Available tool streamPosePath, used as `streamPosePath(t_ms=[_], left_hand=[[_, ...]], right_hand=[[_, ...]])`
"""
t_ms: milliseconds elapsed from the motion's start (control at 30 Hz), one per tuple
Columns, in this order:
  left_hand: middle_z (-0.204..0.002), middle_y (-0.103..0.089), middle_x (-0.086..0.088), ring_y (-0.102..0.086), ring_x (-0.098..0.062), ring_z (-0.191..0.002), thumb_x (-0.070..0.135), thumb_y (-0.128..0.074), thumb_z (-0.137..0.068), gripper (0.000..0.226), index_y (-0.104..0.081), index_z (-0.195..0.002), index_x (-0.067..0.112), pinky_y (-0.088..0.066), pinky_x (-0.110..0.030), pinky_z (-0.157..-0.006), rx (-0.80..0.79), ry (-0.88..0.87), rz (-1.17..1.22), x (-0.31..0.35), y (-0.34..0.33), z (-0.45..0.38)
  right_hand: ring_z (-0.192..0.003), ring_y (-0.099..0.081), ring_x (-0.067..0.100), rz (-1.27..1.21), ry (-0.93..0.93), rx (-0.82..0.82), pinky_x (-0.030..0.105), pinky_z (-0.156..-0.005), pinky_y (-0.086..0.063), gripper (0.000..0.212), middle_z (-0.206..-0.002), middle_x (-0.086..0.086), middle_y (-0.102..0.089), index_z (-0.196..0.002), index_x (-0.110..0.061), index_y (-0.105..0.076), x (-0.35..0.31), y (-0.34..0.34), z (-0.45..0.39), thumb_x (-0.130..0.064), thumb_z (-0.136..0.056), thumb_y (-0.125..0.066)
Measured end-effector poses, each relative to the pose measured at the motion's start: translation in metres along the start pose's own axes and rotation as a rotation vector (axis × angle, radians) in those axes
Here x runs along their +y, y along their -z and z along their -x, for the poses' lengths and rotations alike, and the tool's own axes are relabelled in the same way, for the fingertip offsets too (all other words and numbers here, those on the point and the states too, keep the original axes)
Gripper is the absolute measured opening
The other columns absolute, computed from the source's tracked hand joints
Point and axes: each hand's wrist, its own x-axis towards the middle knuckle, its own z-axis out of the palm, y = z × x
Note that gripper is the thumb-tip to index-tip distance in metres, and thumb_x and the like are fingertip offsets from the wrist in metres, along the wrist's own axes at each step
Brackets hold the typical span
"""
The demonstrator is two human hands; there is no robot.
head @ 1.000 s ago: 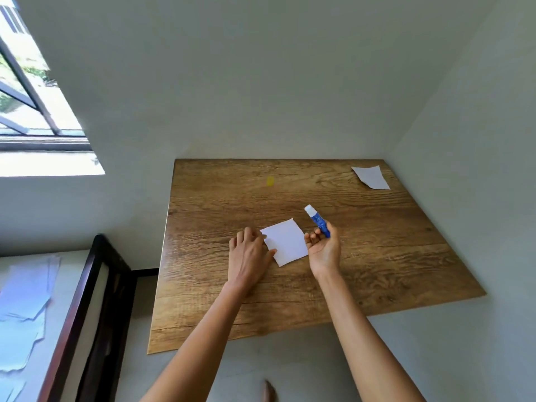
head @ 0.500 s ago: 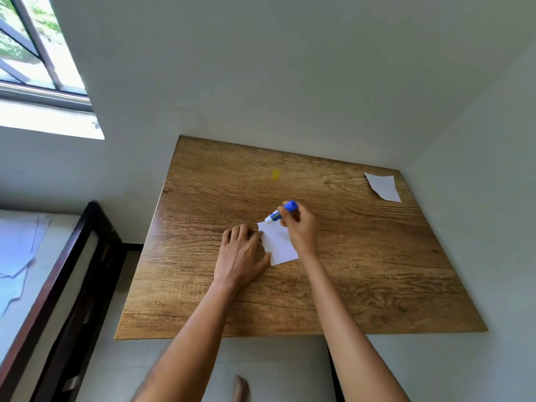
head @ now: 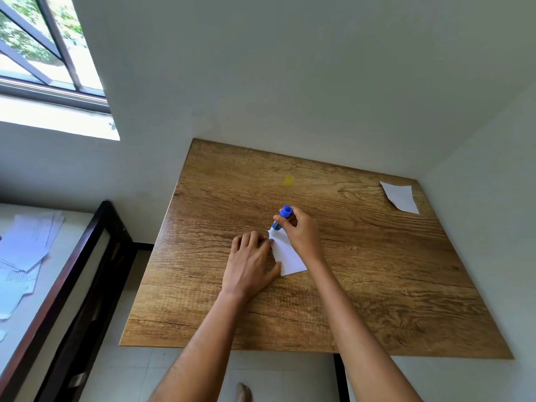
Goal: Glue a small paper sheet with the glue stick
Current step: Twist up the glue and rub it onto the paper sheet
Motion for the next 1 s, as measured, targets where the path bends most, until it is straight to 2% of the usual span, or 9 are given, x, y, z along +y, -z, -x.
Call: streamPosePath(t_ms=[100,200,367,467,633,700,800,900,1000], left_hand=[[-0.115,-0.052,-0.003,-0.048,-0.025,-0.108,0.054,-0.047,-0.078,0.051,-0.056,-0.113,0.019,-0.031,-0.039,-0.101,-0.005,0.001,-0.007,0.000,0.000,0.000],[-0.114,-0.052,-0.002,-0.048,-0.024,-0.107,0.054,-0.046,-0.077,0.050,-0.056,-0.112,0.020,-0.032,-0.038,-0.100,-0.001,-0.002,-0.017,0.001,0.000,0.000],[-0.110,-0.055,-0.004,-0.051,-0.025,-0.104,0.054,-0.050,-0.076,0.048,-0.058,-0.109,0.020,-0.037,-0.039,-0.097,0.028,-0.010,-0.030,0.000,-0.001,0.000],[-0.108,-0.055,-0.004,-0.052,-0.026,-0.102,0.054,-0.051,-0.076,0.049,-0.059,-0.109,0.019,-0.038,-0.041,-0.095,0.040,-0.014,-0.030,0.000,-0.002,0.000],[-0.112,-0.053,-0.003,-0.049,-0.024,-0.105,0.057,-0.047,-0.077,0.052,-0.057,-0.113,0.021,-0.035,-0.039,-0.098,0.016,-0.010,-0.046,-0.001,-0.001,0.000],[-0.111,-0.053,-0.003,-0.050,-0.024,-0.105,0.057,-0.047,-0.077,0.051,-0.057,-0.113,0.021,-0.035,-0.039,-0.098,0.015,-0.011,-0.049,0.000,-0.001,0.000],[-0.112,-0.053,-0.004,-0.049,-0.025,-0.105,0.057,-0.046,-0.078,0.052,-0.057,-0.113,0.021,-0.035,-0.039,-0.098,0.002,-0.008,-0.056,0.000,0.000,0.000],[-0.112,-0.052,-0.004,-0.049,-0.025,-0.105,0.055,-0.049,-0.078,0.051,-0.056,-0.114,0.020,-0.034,-0.039,-0.098,-0.005,-0.003,-0.046,0.001,0.001,0.000],[-0.111,-0.053,-0.004,-0.050,-0.026,-0.105,0.054,-0.051,-0.078,0.050,-0.057,-0.114,0.019,-0.034,-0.039,-0.098,0.001,-0.007,-0.035,0.001,0.001,0.001]], right_hand=[[-0.064,-0.052,0.013,0.014,-0.007,0.005,0.019,-0.054,-0.035,0.024,-0.077,0.005,-0.064,-0.096,-0.008,-0.064,0.006,0.007,-0.001,-0.029,-0.085,-0.066],[-0.067,-0.053,0.010,0.018,-0.035,0.025,0.013,-0.055,-0.036,0.026,-0.080,0.001,-0.064,-0.100,-0.008,-0.065,0.015,0.017,-0.004,-0.029,-0.085,-0.065],[-0.077,-0.060,0.018,0.007,-0.092,0.045,0.021,-0.062,-0.040,0.027,-0.089,0.010,-0.068,-0.103,-0.007,-0.063,0.026,0.033,-0.009,-0.028,-0.086,-0.065],[-0.074,-0.056,0.012,0.044,-0.099,0.068,0.012,-0.058,-0.038,0.029,-0.087,0.005,-0.065,-0.107,-0.007,-0.062,0.031,0.042,-0.012,-0.027,-0.086,-0.065],[-0.067,-0.055,0.017,0.057,-0.126,0.158,0.016,-0.054,-0.038,0.030,-0.079,0.005,-0.062,-0.105,-0.004,-0.062,0.037,0.054,-0.013,-0.028,-0.088,-0.063],[-0.061,-0.052,0.009,0.006,-0.110,0.201,0.009,-0.052,-0.038,0.030,-0.073,0.000,-0.060,-0.102,-0.004,-0.063,0.034,0.054,-0.011,-0.029,-0.087,-0.063],[-0.062,-0.053,0.005,-0.075,-0.074,0.112,0.010,-0.055,-0.039,0.026,-0.076,0.002,-0.062,-0.102,-0.009,-0.065,0.024,0.043,-0.005,-0.030,-0.086,-0.065],[-0.069,-0.057,0.018,-0.113,-0.045,0.034,0.025,-0.062,-0.041,0.022,-0.083,0.013,-0.068,-0.098,-0.011,-0.066,0.014,0.025,0.000,-0.028,-0.085,-0.066],[-0.068,-0.058,0.016,-0.110,-0.031,-0.009,0.014,-0.059,-0.039,0.018,-0.087,0.011,-0.071,-0.094,-0.014,-0.064,0.012,0.015,0.002,-0.028,-0.084,-0.067]])
